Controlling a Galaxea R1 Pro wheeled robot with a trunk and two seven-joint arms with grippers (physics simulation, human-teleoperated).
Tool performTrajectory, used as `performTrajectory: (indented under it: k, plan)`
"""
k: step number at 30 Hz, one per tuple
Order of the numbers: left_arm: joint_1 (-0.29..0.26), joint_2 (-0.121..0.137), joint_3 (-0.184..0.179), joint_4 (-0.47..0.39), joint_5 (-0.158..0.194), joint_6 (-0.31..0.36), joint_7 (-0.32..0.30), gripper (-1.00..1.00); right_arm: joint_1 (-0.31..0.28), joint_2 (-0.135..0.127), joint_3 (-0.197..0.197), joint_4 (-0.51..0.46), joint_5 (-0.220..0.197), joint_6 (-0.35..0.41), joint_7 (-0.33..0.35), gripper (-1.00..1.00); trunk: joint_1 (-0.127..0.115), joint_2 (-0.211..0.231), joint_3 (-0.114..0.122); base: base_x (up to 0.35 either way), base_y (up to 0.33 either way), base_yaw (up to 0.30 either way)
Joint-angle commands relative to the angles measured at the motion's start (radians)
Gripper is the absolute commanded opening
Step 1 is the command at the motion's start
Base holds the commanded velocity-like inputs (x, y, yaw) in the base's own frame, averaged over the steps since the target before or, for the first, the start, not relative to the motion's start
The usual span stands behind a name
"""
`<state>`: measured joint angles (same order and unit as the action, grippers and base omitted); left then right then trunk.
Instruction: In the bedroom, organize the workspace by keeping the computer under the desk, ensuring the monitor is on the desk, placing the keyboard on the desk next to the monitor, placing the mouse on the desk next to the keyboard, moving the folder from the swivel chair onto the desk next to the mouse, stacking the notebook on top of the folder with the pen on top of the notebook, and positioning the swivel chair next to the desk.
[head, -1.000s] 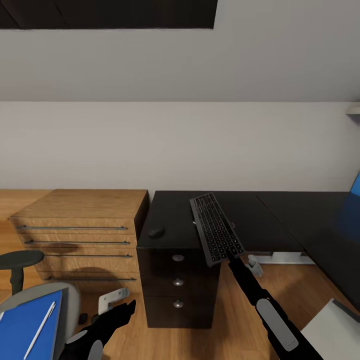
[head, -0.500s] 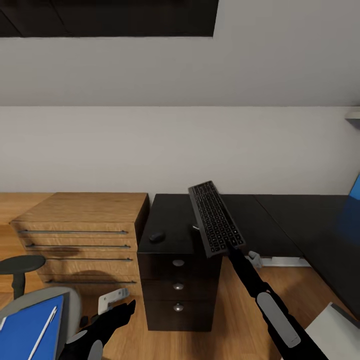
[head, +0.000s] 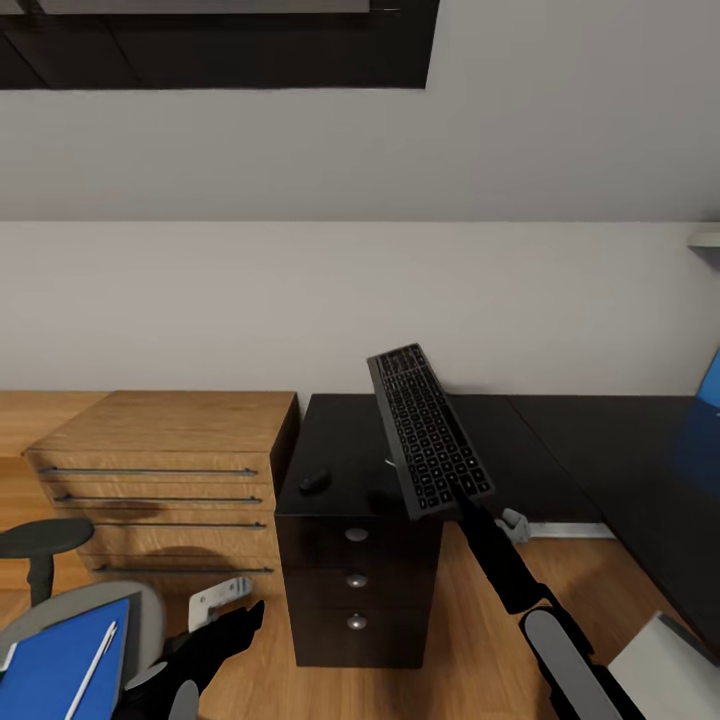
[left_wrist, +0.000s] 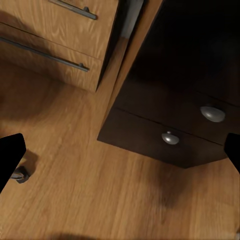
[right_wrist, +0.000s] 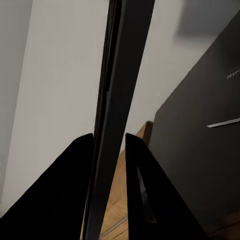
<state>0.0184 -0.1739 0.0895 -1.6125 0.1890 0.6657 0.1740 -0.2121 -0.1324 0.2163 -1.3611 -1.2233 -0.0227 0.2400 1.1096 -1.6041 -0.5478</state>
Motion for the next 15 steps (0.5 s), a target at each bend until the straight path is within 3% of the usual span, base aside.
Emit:
performTrajectory:
  k: [1,15]
  plan:
    - [0.0,-0.001,0.001,-0.001,0.011,0.004,0.007,1.0,0.001,-0.001,0.002,-0.002,-0.011,-0.002,0.004,-1.0,-0.004,0.007,0.002,0.0,0.0,0.0]
    - [0.0,-0.001,0.001,-0.002,0.011,0.005,0.008,1.0,0.011,-0.001,0.006,-0.024,-0.011,-0.002,0.006,-1.0,-0.058,0.105,0.046,0.0,0.0,0.0]
